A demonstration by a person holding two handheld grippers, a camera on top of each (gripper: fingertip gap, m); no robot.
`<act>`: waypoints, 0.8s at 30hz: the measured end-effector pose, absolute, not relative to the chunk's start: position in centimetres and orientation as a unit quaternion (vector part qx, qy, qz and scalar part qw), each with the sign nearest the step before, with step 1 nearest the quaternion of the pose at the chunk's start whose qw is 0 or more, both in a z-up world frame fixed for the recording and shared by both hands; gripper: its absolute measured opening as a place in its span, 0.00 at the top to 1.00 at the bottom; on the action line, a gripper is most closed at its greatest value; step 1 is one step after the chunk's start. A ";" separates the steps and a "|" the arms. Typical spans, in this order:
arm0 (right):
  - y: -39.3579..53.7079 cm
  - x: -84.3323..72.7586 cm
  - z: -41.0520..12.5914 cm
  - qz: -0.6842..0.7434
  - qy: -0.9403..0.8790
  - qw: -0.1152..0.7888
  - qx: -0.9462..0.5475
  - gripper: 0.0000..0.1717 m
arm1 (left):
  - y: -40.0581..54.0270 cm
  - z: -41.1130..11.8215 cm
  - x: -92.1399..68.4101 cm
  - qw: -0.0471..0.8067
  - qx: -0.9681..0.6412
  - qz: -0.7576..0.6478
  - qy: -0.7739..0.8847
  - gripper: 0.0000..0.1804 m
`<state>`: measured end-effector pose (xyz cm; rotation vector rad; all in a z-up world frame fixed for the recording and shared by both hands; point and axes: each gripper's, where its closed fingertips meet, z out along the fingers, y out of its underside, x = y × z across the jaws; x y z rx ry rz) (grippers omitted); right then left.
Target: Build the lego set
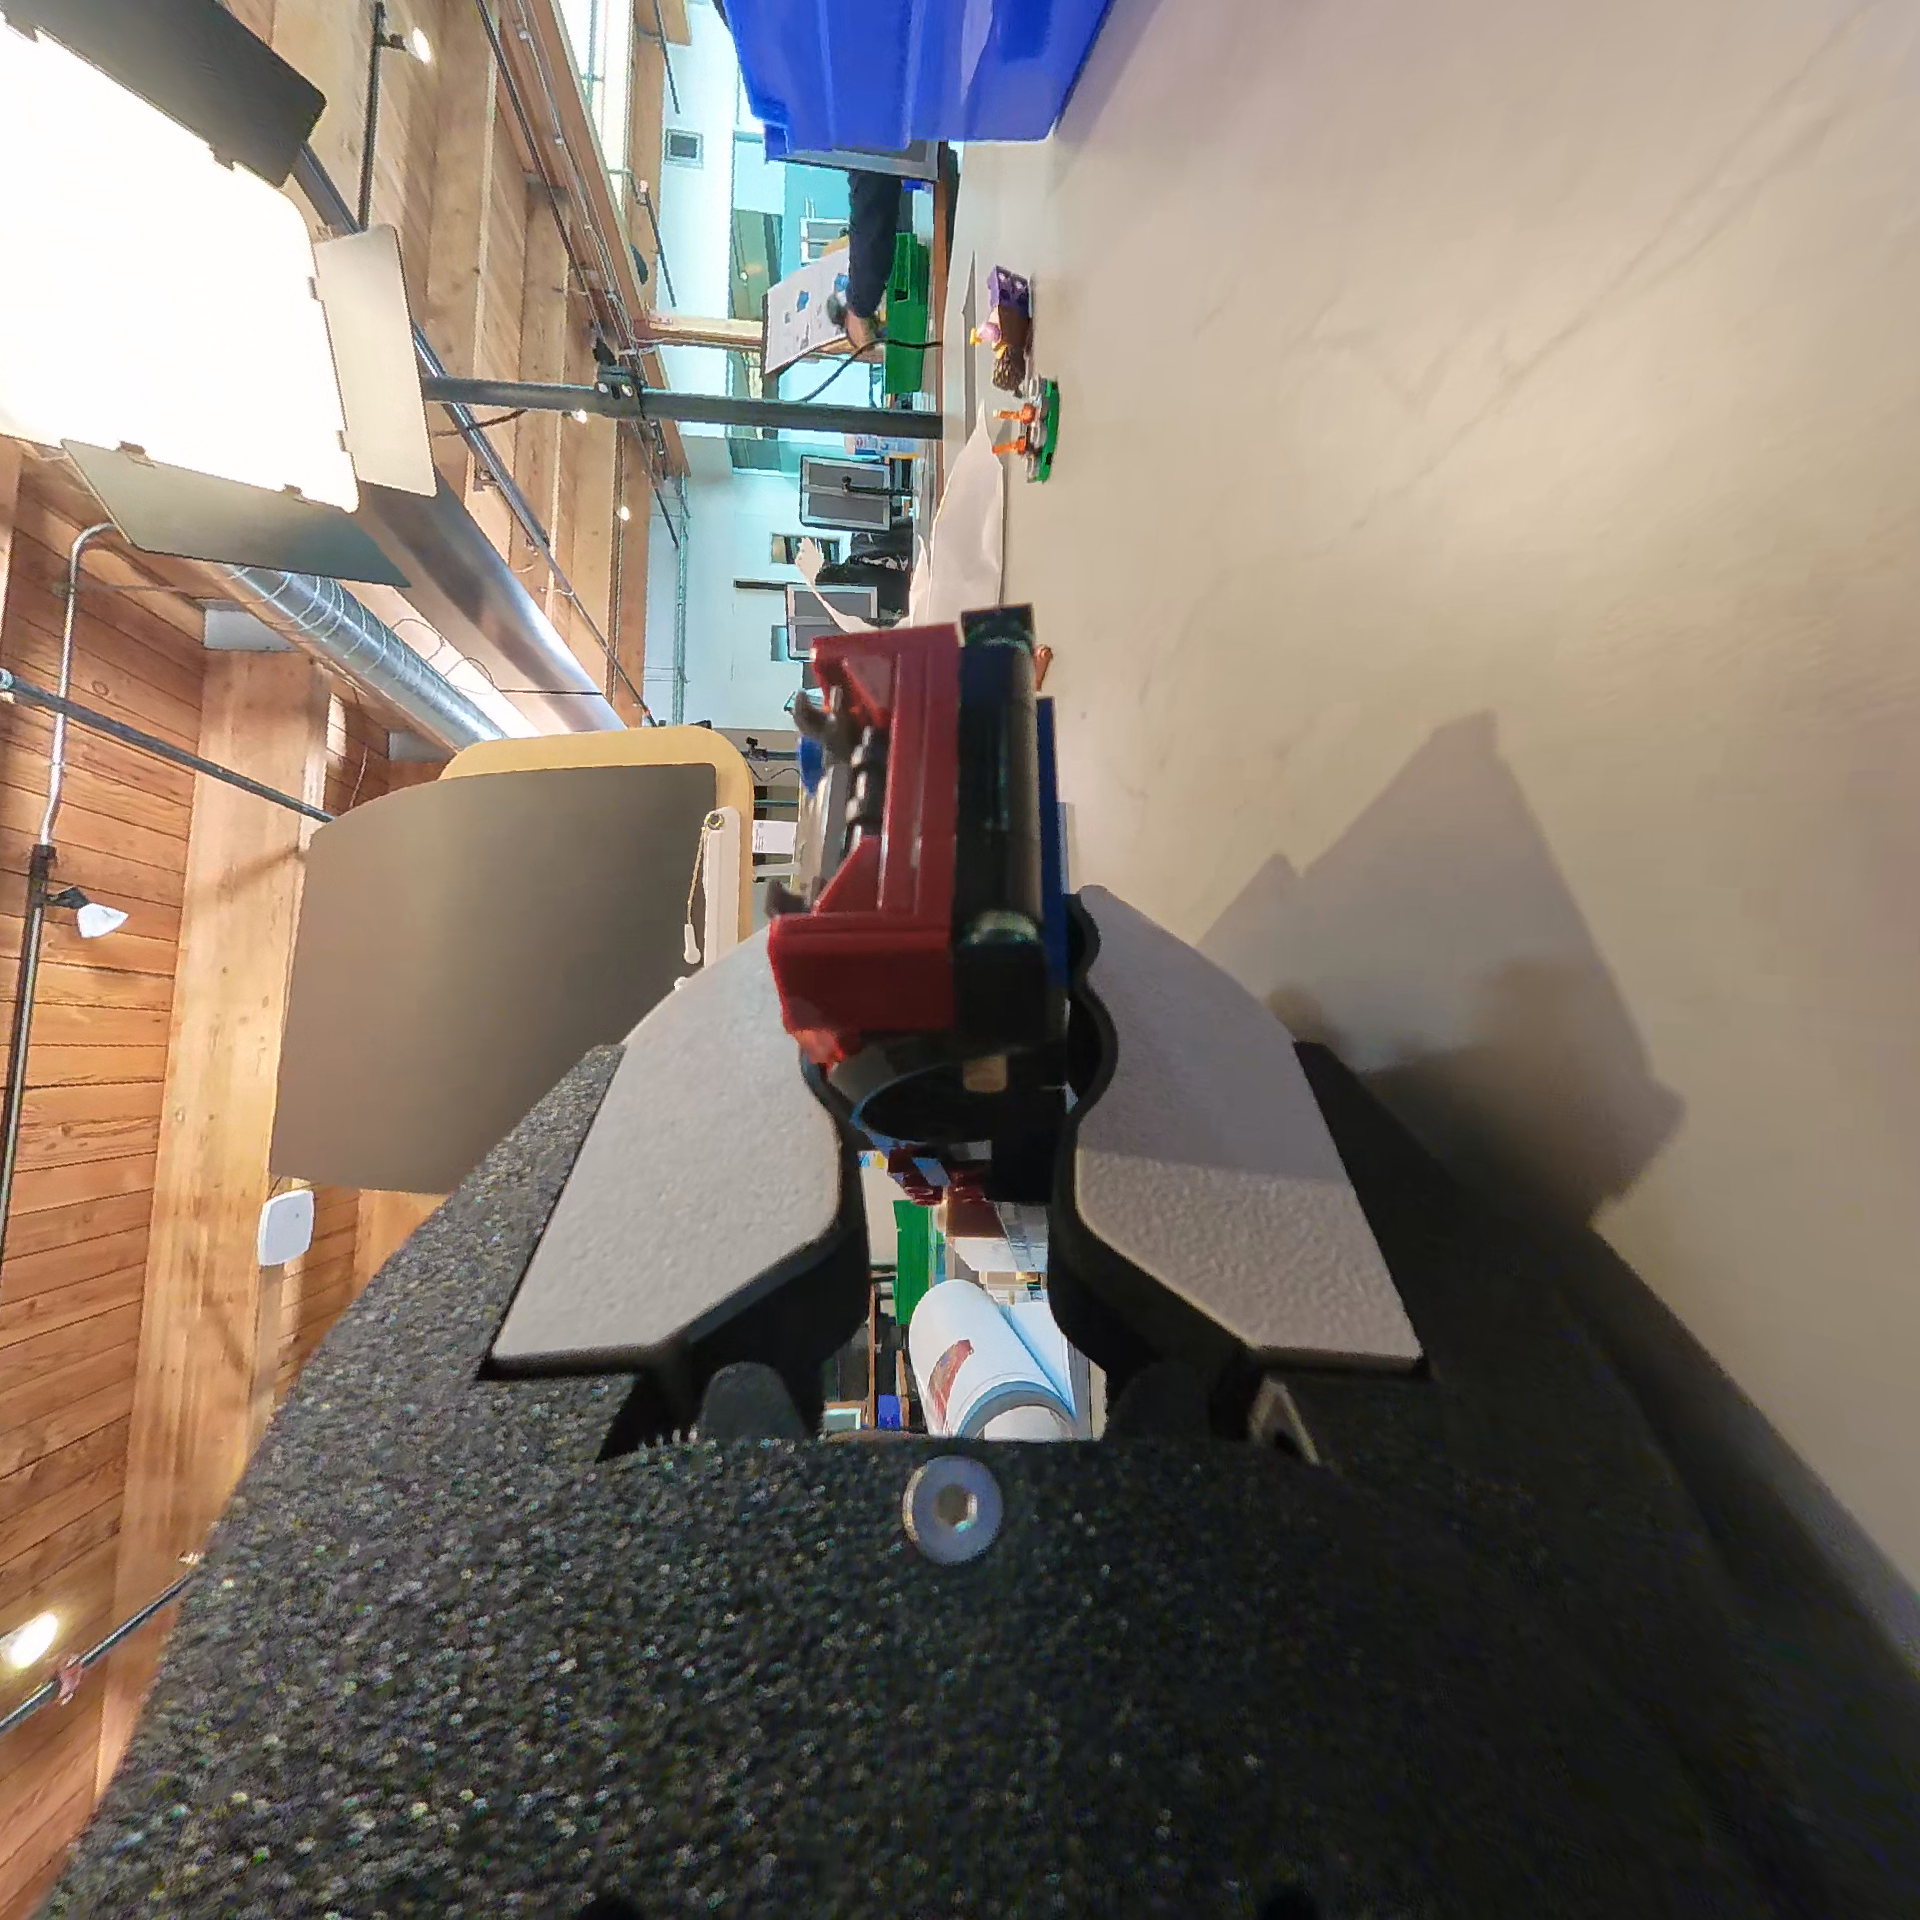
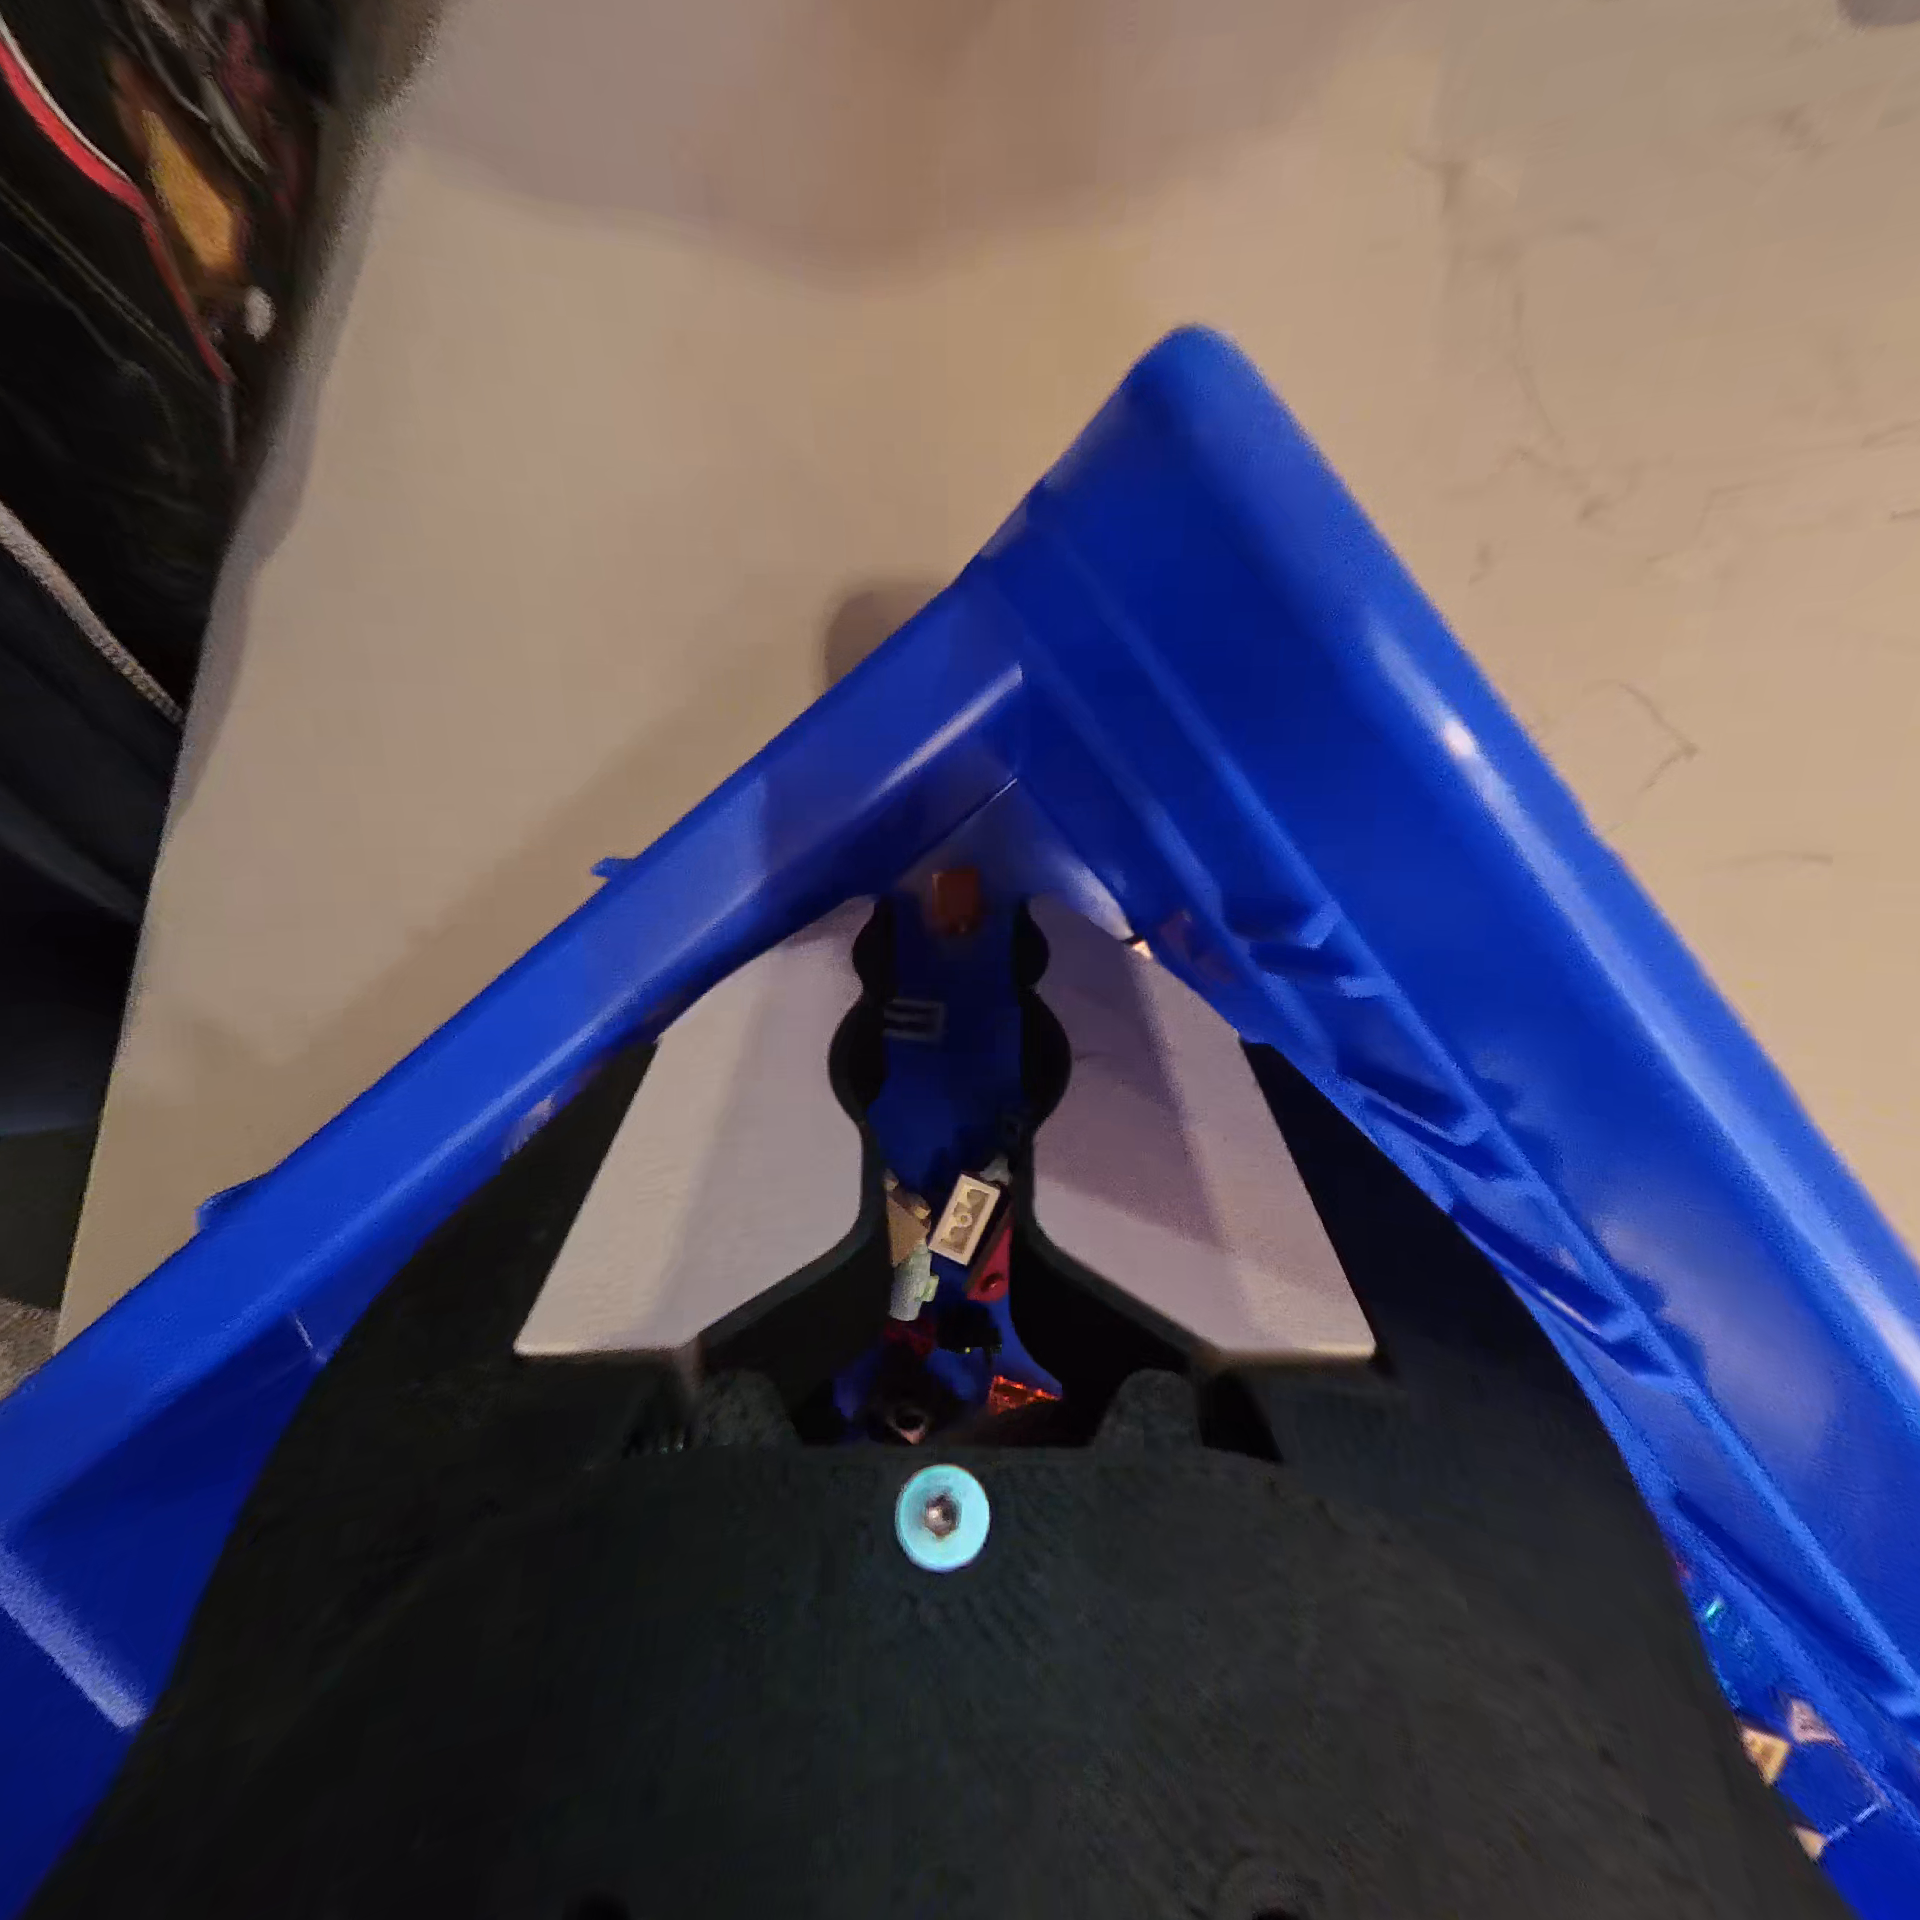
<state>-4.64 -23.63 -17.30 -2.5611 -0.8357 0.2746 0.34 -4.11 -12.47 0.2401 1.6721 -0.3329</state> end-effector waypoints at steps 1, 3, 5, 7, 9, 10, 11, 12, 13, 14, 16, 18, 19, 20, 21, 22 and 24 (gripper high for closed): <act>-23.5 -4.7 -17.3 0.100 -0.299 0.216 -0.924 0.88 | -4.1 -12.4 0.2 0.652 0.107 -0.148 0.736 0.79; -23.4 -4.6 -17.3 0.093 -0.295 0.215 -0.926 0.95 | -4.4 -12.3 0.0 0.652 0.108 -0.149 0.736 0.79; -23.2 -4.1 -17.1 0.067 -0.292 0.218 -0.929 0.95 | -4.5 -12.2 -0.1 0.650 0.109 -0.150 0.737 0.79; -23.3 -3.6 -16.3 0.038 -0.274 0.222 -0.935 0.95 | -4.6 -12.1 -0.3 0.650 0.113 -0.152 0.736 0.79; -23.4 -2.7 -14.8 -0.013 -0.251 0.225 -0.941 0.95 | -4.6 -12.1 -0.5 0.651 0.120 -0.151 0.734 0.79; -23.5 -2.2 -13.8 -0.045 -0.238 0.225 -0.944 0.95 | -4.6 -11.9 -0.7 0.653 0.124 -0.151 0.732 0.79; -23.6 -1.8 -12.6 -0.076 -0.224 0.229 -0.944 0.95 | -4.7 -11.8 -0.7 0.655 0.129 -0.150 0.729 0.79; -23.5 -1.7 -11.3 -0.103 -0.209 0.238 -0.943 0.95 | -4.7 -11.7 -0.8 0.658 0.134 -0.150 0.726 0.79; -23.4 -2.0 -10.0 -0.124 -0.194 0.252 -0.940 0.95 | -4.8 -11.6 -0.9 0.660 0.139 -0.148 0.723 0.79; -23.1 -2.7 -8.8 -0.137 -0.181 0.269 -0.936 0.95 | -4.7 -11.5 -0.9 0.663 0.144 -0.145 0.720 0.79; -22.5 -5.0 -7.7 -0.142 -0.160 0.297 -0.931 0.95 | -4.7 -11.3 -1.0 0.669 0.153 -0.139 0.714 0.79; -22.3 -7.6 -8.5 -0.137 -0.158 0.286 -0.935 0.95 | -4.5 -11.1 -1.1 0.675 0.159 -0.133 0.708 0.79; -22.5 -8.7 -9.5 -0.136 -0.164 0.267 -0.940 0.95 | -4.5 -11.0 -1.0 0.677 0.162 -0.129 0.706 0.79; -22.9 -9.7 -10.6 -0.135 -0.168 0.245 -0.945 0.95 | -4.5 -11.0 -0.9 0.679 0.165 -0.125 0.704 0.79; -23.4 -10.4 -11.6 -0.134 -0.171 0.223 -0.950 0.95 | -4.5 -11.0 -0.7 0.681 0.167 -0.121 0.702 0.79; -23.8 -10.8 -12.5 -0.134 -0.171 0.205 -0.955 0.95 | -4.5 -10.9 -0.7 0.684 0.169 -0.117 0.700 0.79; -24.7 -10.8 -13.6 -0.141 -0.156 0.175 -0.962 0.95 | -4.6 -10.7 -0.6 0.686 0.168 -0.117 0.698 0.79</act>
